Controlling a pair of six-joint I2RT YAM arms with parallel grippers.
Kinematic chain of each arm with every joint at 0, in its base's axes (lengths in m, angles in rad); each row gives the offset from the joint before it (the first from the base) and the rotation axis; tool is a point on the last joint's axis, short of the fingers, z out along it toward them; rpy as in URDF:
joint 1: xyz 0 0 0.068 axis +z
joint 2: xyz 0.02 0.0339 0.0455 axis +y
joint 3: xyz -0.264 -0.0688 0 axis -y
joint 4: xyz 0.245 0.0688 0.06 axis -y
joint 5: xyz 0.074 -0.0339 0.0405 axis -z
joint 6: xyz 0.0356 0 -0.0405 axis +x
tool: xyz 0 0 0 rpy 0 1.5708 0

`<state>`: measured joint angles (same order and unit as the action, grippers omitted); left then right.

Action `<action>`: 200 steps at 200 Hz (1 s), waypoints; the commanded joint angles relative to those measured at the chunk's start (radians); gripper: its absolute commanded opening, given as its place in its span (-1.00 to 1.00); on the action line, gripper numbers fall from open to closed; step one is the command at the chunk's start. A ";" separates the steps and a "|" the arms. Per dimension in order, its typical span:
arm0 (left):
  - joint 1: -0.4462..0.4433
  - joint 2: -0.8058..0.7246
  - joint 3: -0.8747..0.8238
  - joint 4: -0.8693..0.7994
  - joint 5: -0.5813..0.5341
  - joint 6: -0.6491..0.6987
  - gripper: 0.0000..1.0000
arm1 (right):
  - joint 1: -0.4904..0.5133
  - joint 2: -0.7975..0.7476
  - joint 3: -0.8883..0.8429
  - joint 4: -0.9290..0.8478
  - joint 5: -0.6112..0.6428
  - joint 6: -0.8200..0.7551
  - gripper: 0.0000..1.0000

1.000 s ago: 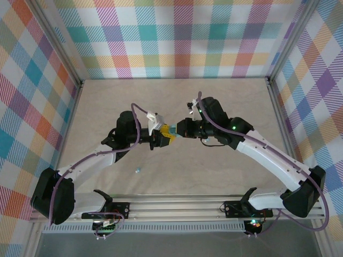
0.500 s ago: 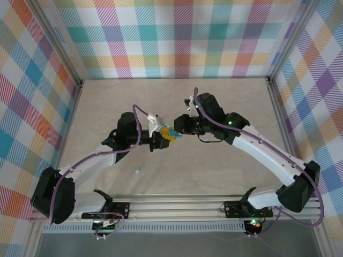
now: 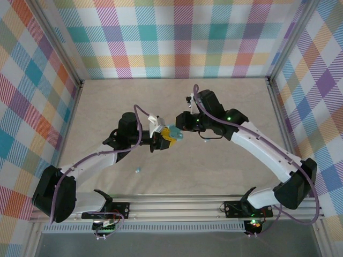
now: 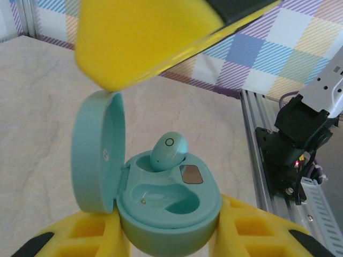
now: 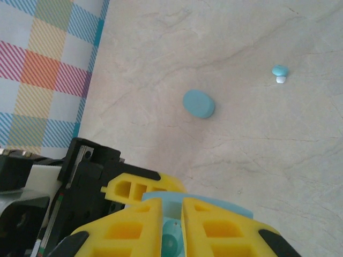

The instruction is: Insert the wireless bluetooth earbuds into the charging case

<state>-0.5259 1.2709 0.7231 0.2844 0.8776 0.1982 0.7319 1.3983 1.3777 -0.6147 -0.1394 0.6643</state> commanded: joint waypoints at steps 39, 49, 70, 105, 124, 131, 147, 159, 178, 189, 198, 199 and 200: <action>-0.013 0.016 0.043 0.022 0.043 0.008 -0.85 | -0.016 0.013 0.050 -0.082 -0.002 -0.028 -0.47; -0.011 0.028 0.047 0.029 0.042 -0.004 -0.86 | -0.015 0.001 0.065 -0.101 0.005 -0.027 -0.43; -0.010 0.053 0.056 0.056 0.040 -0.034 -0.86 | -0.019 -0.027 0.082 -0.133 0.022 -0.025 -0.35; -0.008 0.080 0.071 0.061 0.034 -0.058 -0.87 | -0.023 -0.074 0.079 -0.180 0.027 -0.004 -0.32; -0.006 0.084 0.073 0.063 0.023 -0.069 -0.87 | -0.023 -0.110 0.064 -0.225 0.044 0.031 -0.36; -0.006 0.085 0.073 0.062 0.016 -0.070 -0.87 | -0.023 -0.126 0.052 -0.234 0.049 0.050 -0.41; -0.006 0.085 0.073 0.061 0.002 -0.071 -0.87 | -0.022 -0.163 0.003 -0.231 0.052 0.100 -0.52; -0.006 0.088 0.073 0.061 -0.005 -0.072 -0.87 | -0.022 -0.171 -0.028 -0.228 0.048 0.131 -0.56; -0.006 0.095 0.075 0.061 -0.015 -0.069 -0.87 | -0.015 -0.150 -0.037 -0.231 0.034 0.167 -0.58; -0.006 0.096 0.074 0.061 -0.021 -0.067 -0.88 | -0.007 -0.134 -0.033 -0.225 0.027 0.181 -0.57; -0.006 0.096 0.073 0.059 -0.026 -0.064 -0.88 | -0.002 -0.122 -0.029 -0.217 0.023 0.188 -0.56; -0.006 0.097 0.073 0.059 -0.025 -0.064 -0.88 | -0.001 -0.120 -0.029 -0.215 0.023 0.189 -0.56; -0.006 0.096 0.073 0.059 -0.026 -0.063 -0.88 | -0.001 -0.119 -0.029 -0.215 0.023 0.190 -0.56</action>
<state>-0.5282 1.3602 0.7647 0.3180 0.8631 0.1417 0.7162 1.2442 1.3537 -0.8284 -0.1051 0.7929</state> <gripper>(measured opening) 0.331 0.215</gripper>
